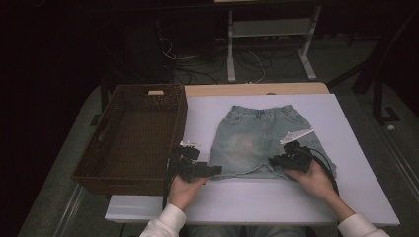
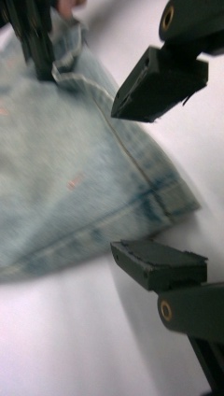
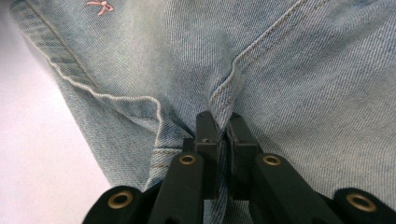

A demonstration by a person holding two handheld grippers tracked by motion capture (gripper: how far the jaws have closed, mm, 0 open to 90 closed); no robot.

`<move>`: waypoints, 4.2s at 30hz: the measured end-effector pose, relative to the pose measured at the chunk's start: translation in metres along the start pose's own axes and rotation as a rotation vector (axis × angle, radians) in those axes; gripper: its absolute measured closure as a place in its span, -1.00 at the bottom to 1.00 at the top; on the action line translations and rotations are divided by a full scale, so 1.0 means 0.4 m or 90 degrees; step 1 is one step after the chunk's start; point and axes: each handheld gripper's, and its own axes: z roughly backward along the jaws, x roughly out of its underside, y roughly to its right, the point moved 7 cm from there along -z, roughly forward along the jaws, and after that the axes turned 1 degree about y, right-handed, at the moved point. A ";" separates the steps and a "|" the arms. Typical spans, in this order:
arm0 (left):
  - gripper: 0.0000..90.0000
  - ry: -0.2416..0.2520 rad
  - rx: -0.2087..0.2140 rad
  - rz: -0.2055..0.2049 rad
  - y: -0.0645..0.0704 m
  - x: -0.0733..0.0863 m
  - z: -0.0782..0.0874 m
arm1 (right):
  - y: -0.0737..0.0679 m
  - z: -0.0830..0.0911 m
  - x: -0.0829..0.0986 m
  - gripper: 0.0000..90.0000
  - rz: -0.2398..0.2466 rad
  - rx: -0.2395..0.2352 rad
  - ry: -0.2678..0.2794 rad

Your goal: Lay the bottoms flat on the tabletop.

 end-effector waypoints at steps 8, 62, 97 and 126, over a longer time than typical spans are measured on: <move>0.30 -0.017 -0.006 0.055 -0.009 0.027 -0.021 | 0.001 0.017 -0.007 0.88 -0.013 -0.007 0.020; 0.70 0.048 0.036 -0.010 0.014 -0.013 0.009 | 0.171 0.346 0.266 0.00 -0.298 0.082 0.126; 0.73 0.100 0.034 -0.006 0.037 -0.019 0.101 | 0.210 0.392 0.242 0.83 -0.379 -0.020 0.165; 0.75 -0.014 0.059 -0.033 0.033 0.083 0.100 | 0.110 0.398 0.339 0.82 -0.422 -0.026 0.088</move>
